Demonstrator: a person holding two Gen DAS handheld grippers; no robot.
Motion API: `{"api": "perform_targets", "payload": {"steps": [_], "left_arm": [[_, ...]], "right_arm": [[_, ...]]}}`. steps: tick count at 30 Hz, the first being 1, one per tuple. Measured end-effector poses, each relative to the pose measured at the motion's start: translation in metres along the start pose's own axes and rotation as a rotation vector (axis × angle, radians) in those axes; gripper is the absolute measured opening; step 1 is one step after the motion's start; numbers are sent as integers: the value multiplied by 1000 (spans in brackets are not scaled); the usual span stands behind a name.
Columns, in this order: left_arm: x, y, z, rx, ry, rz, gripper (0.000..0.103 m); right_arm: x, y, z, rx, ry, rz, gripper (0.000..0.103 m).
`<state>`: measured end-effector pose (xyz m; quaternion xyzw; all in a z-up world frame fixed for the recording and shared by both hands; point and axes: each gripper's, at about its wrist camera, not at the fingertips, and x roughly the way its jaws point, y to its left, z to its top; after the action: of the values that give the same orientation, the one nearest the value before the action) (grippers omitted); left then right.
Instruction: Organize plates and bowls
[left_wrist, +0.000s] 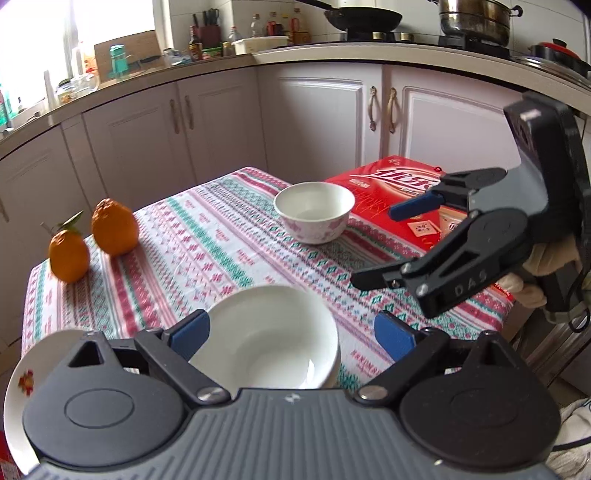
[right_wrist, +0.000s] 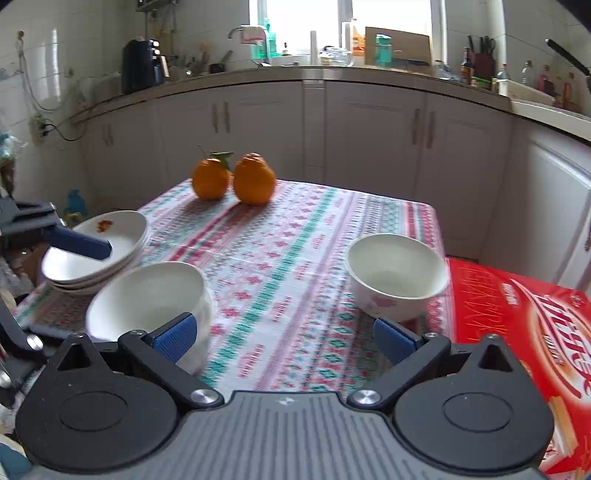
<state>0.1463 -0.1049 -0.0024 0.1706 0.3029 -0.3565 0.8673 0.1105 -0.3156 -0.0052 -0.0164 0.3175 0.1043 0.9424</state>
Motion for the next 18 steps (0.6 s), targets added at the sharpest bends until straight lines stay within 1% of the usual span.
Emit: {"api": "perform_targets", "payload": {"steps": [4,9,13,18], "left_arm": [[19,3,23,10,9,-36,96],[49,6,50,11,21,-78,96],[78,9,69,19,32,-97,96],[117,16,88,-6,54,-119,96]], "right_arm": [[11,-14,-5,4,12,-44,103],[26,-25,-6,-30,25,-114,103],[39,-35,-6,-63,32,-134,103],[55,-47,-3,-94,24,-164,103]]}}
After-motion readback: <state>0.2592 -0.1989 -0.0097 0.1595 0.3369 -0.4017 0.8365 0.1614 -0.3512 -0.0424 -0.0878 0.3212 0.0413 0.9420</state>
